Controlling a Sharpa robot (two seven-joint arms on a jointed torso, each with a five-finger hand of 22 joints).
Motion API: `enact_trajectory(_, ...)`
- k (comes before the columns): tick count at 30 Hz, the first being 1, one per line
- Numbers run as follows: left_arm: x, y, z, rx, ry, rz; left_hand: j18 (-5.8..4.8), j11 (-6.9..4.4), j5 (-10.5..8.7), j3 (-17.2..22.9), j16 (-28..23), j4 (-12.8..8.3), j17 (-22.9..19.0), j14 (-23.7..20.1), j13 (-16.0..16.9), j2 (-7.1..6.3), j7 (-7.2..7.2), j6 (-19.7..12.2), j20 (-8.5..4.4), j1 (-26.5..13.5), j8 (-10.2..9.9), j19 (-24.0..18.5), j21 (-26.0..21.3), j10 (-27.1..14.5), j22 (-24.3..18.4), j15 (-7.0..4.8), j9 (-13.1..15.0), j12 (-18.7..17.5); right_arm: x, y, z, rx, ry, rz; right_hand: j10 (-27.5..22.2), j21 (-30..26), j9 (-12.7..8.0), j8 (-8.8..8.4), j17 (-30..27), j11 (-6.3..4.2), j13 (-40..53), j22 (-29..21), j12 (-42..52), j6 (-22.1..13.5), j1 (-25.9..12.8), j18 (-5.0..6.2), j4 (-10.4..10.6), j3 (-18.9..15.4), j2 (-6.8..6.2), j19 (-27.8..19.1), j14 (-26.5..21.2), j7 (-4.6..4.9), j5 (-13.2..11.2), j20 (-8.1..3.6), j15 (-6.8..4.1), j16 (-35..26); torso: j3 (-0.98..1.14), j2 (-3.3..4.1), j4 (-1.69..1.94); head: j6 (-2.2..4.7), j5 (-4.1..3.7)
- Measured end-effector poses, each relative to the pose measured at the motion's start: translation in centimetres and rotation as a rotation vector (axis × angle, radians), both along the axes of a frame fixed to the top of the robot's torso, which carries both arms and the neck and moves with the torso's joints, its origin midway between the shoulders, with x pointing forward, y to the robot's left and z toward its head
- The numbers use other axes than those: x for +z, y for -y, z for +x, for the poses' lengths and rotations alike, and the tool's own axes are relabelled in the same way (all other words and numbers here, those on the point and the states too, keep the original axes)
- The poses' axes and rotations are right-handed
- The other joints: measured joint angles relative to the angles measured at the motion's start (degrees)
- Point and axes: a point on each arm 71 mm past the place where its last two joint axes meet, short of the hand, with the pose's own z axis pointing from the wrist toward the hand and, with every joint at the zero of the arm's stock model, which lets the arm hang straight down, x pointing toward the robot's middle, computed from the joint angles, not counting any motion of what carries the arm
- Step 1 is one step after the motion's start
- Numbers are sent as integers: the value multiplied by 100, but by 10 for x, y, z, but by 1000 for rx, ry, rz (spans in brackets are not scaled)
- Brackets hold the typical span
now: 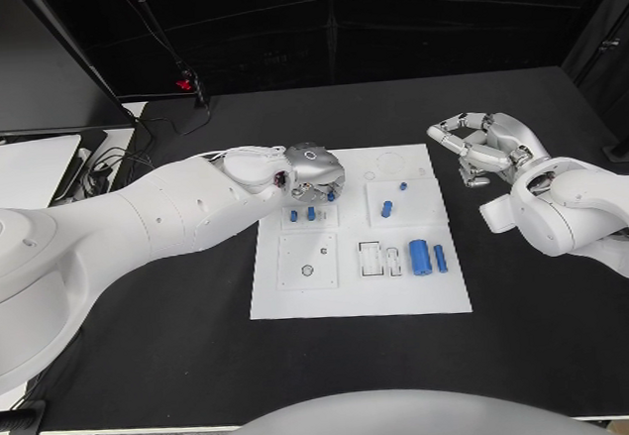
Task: Assemble the parts on the task board
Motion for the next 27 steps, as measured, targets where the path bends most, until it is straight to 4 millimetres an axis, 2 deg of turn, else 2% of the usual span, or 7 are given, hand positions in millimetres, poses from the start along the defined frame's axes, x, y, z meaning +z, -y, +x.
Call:
enact_trajectory(11,1,-6,-2,-22,65,-51,0,35,-15,53,0,5,2,0,0,1,-9,10,-8,-42,0,8,0,94,0,0,45,-98,0,0,0,-1,-2,-1,0,0,-6,0,0,0,0,0,0,0,0,0,0,0,0,0,0,0,22,0,0,0,2,-5,7,12,-2)
enact_trajectory(21,25,-14,-5,-69,173,-132,0,15,-16,53,0,5,1,0,0,8,-30,32,-8,-71,-2,8,0,157,0,0,44,-175,0,2,0,-4,-5,-2,0,0,-6,0,-1,0,0,0,0,0,0,0,0,0,0,0,0,0,22,0,0,0,5,-6,12,17,12)
enact_trajectory(27,34,-28,-8,-68,198,-151,0,15,-35,87,0,7,0,0,1,-6,-30,32,-8,-125,-18,8,0,198,0,0,44,-222,-1,2,0,-5,-6,-3,0,0,-5,0,-1,0,0,0,0,0,0,0,0,0,0,0,0,0,22,0,0,0,8,-6,17,18,27)
